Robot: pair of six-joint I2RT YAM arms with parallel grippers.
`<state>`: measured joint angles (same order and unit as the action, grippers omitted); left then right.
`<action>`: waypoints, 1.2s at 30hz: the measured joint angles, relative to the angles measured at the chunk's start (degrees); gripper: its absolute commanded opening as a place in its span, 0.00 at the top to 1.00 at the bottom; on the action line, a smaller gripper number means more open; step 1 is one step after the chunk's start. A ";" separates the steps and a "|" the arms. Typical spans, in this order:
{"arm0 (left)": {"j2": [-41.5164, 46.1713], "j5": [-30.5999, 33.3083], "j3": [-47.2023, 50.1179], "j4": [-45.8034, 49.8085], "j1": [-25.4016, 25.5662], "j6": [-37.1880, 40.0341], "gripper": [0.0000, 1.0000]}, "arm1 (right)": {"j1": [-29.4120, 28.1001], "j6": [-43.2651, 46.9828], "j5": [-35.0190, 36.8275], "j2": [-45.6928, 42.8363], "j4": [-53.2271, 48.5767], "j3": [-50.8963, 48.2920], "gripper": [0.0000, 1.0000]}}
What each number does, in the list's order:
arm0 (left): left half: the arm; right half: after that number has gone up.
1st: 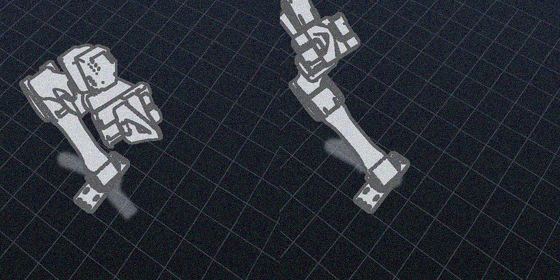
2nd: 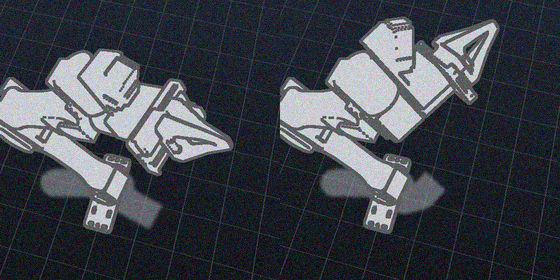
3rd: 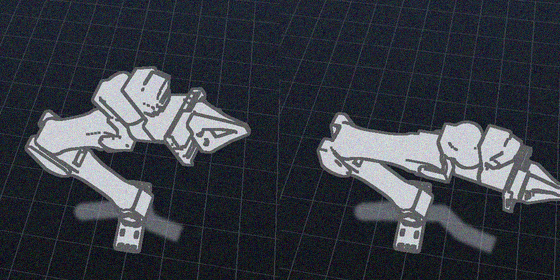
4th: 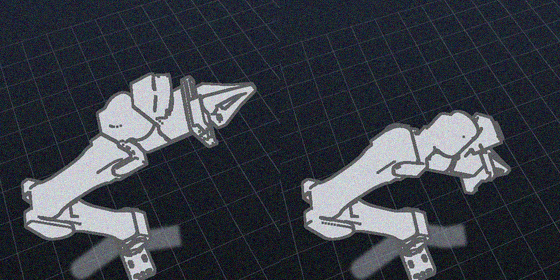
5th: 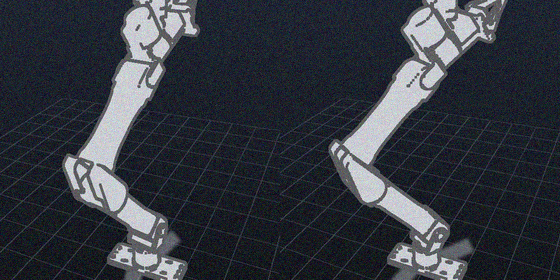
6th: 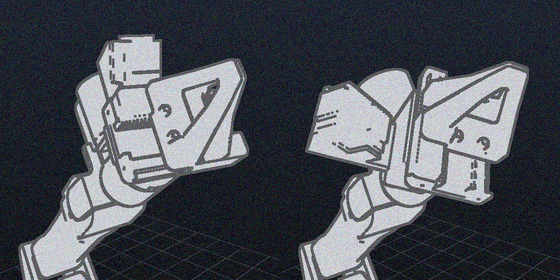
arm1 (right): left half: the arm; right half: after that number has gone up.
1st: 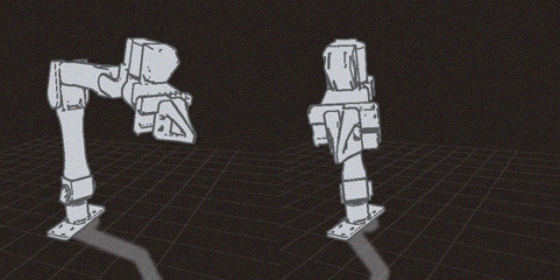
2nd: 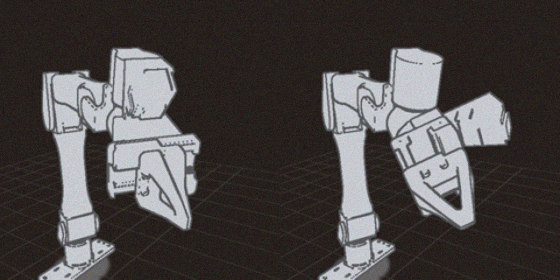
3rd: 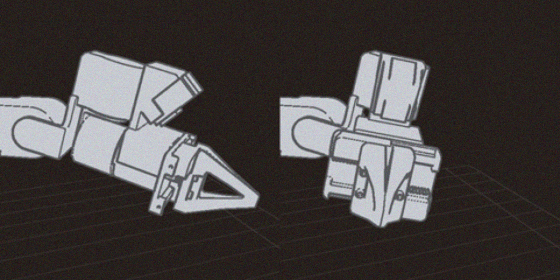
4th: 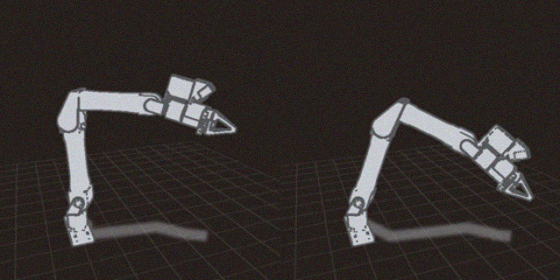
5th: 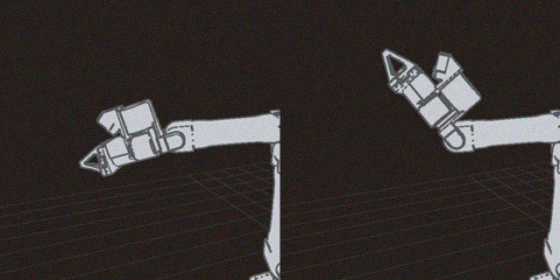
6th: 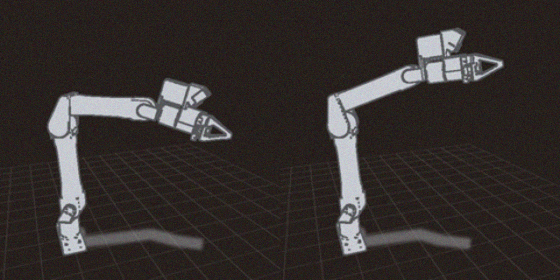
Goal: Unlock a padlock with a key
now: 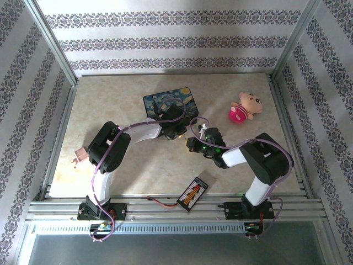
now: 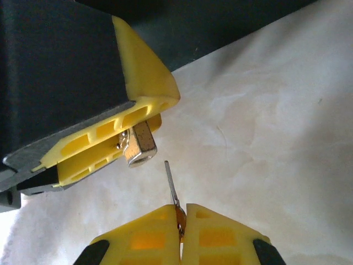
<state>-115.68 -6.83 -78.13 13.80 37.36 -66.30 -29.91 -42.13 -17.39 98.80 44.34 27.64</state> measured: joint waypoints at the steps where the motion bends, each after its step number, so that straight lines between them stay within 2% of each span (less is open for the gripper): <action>1: 0.00 0.00 0.09 -0.20 -0.04 -0.04 0.88 | -0.15 -0.15 0.00 0.68 1.11 0.00 1.00; 10: 0.00 -0.09 0.55 -1.42 -0.15 -0.13 0.88 | -0.63 -1.22 0.00 3.56 6.51 0.00 1.00; 36: -0.04 -0.50 0.68 -2.73 -0.37 -1.29 0.88 | -0.63 -1.20 0.26 3.37 11.34 -3.45 1.00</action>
<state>-115.72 -7.33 -77.45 11.07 36.99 -67.59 -30.55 -43.33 -17.12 102.17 55.68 24.18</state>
